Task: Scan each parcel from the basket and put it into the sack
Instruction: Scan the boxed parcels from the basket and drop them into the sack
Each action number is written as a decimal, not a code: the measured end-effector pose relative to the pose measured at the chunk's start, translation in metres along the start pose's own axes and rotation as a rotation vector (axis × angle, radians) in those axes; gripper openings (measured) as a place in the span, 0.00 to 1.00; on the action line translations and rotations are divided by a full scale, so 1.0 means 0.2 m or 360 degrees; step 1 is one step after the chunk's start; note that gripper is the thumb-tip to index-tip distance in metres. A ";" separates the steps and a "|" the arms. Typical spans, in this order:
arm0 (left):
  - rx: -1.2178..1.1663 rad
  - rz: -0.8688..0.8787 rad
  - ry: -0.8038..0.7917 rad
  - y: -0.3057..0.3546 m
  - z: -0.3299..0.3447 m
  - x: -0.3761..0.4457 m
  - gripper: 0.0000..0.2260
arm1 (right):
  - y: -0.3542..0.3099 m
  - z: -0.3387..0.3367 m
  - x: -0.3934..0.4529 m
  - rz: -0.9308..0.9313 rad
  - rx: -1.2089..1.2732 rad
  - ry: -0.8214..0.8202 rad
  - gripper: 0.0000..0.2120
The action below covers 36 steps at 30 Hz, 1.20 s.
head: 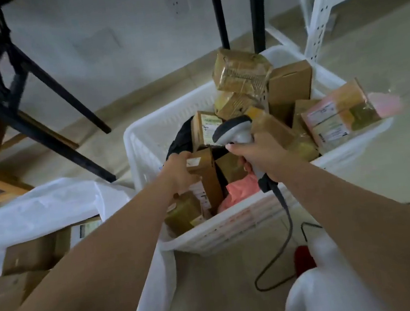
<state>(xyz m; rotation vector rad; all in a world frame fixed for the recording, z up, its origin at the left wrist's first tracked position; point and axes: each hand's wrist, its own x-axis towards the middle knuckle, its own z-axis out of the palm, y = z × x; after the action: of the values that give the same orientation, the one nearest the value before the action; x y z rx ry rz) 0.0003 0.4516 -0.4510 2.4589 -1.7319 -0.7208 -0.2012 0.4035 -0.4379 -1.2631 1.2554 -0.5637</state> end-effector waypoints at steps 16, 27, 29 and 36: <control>0.0706 -0.0061 -0.0766 -0.19 0.10 0.52 0.56 | 0.22 0.21 0.28 -0.0146 -0.0395 0.0079 0.15; -0.0921 -0.0494 -0.0023 -0.26 -0.53 -0.12 0.35 | 0.00 0.11 -0.02 -0.0097 0.0065 0.0526 0.12; -0.1093 -0.0506 0.0050 -0.26 -0.63 -0.33 0.28 | -0.07 0.11 -0.14 -0.0067 0.0290 0.0598 0.14; -0.1588 -0.0538 0.0275 -0.27 -0.78 -1.05 0.20 | -0.38 0.27 -0.67 -0.0127 0.0711 0.0298 0.14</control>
<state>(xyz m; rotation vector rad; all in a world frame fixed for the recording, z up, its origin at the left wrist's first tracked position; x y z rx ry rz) 0.0546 0.6269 -0.2563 1.9712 -0.6076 -1.0216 -0.1706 0.5199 -0.3274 -0.9015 1.1514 -0.9788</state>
